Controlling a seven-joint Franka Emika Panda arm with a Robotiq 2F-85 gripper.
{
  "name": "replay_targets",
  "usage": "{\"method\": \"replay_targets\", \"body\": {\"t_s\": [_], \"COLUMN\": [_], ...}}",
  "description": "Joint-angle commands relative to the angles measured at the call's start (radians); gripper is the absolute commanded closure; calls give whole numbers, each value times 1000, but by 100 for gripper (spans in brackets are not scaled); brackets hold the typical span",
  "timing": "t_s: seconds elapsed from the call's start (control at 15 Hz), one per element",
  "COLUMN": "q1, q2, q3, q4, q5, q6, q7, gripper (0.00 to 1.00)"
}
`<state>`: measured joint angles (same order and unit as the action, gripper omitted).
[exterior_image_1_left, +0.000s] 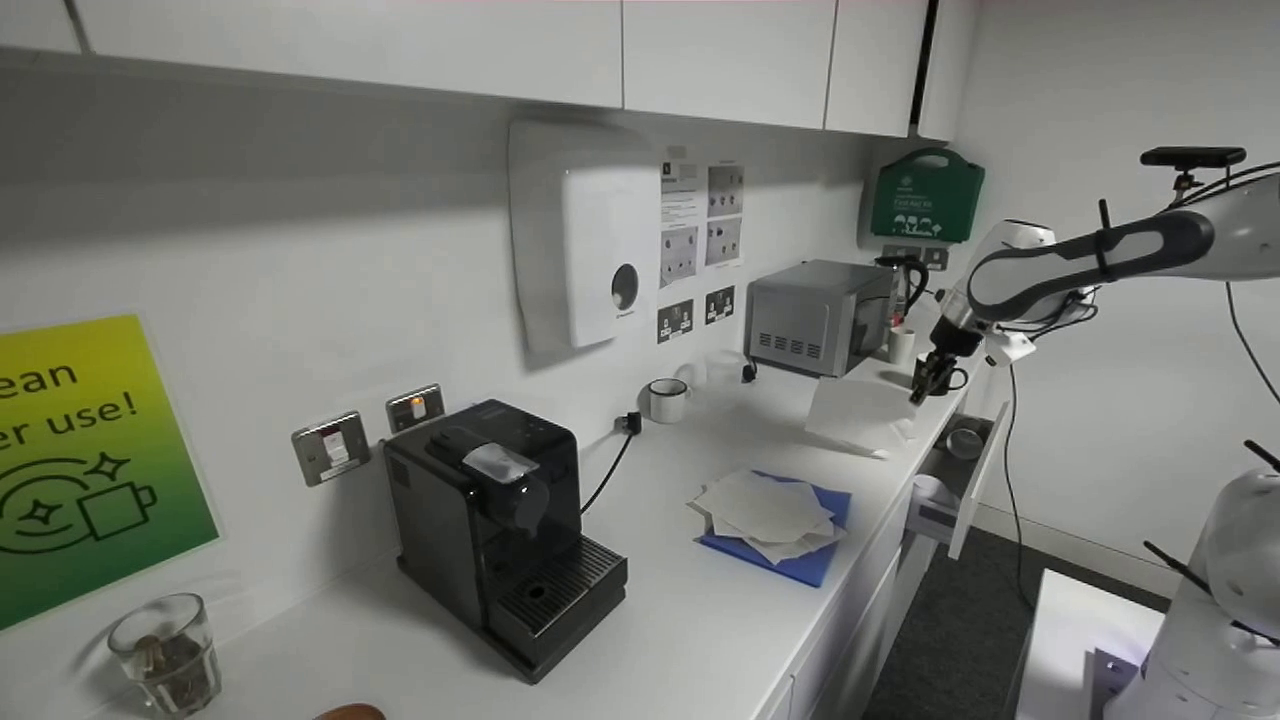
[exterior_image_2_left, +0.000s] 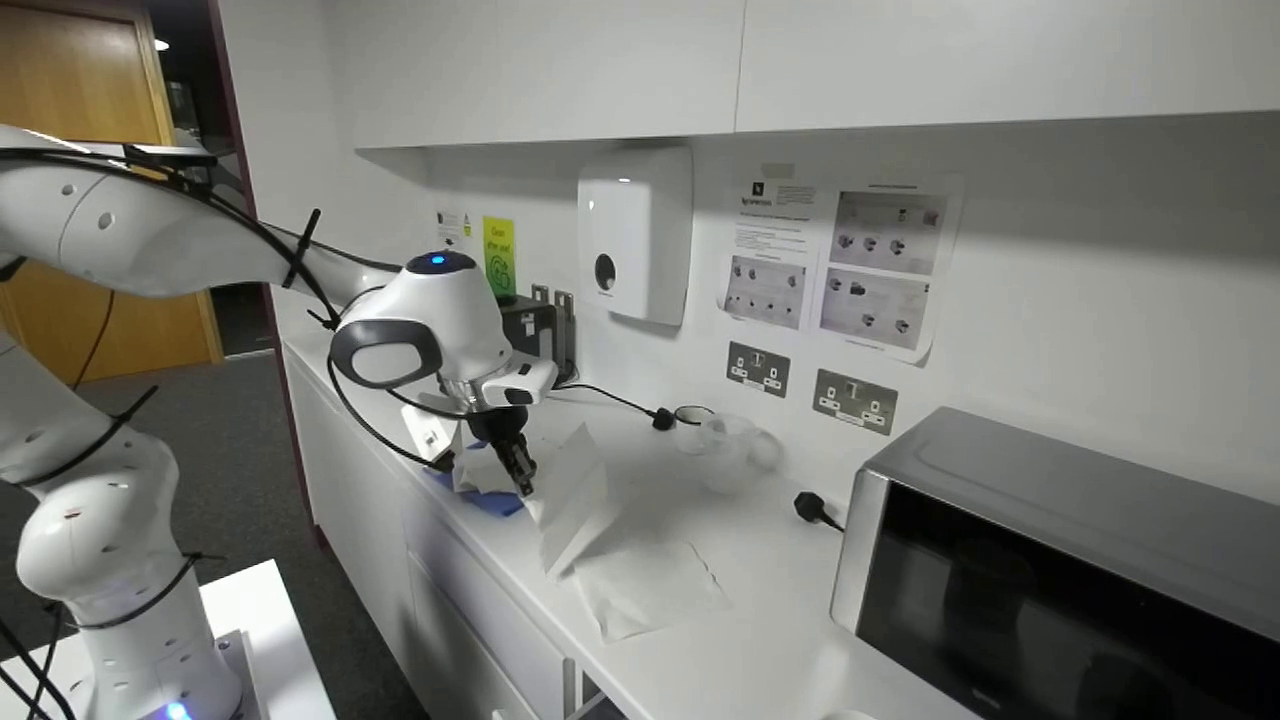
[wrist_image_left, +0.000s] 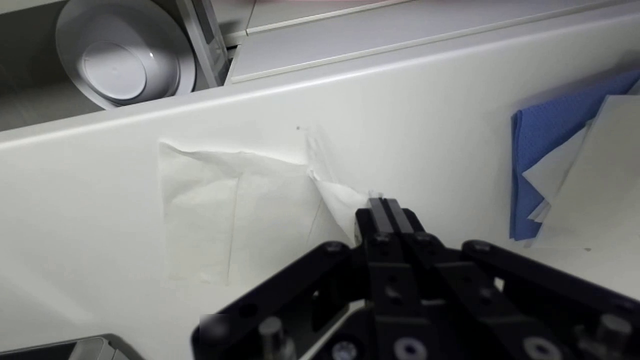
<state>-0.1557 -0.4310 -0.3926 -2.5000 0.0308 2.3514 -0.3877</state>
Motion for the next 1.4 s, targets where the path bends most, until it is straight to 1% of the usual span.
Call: {"method": "replay_targets", "body": {"t_s": [0.0, 0.93, 1.33], "q1": [-16, -18, -21], "q2": [2, 2, 46], "q3": [14, 11, -14], "q4": [2, 2, 48], "q5": [8, 8, 27], "q6": [-3, -3, -3], "q7": [-5, -6, -11], "gripper": [99, 100, 100]}}
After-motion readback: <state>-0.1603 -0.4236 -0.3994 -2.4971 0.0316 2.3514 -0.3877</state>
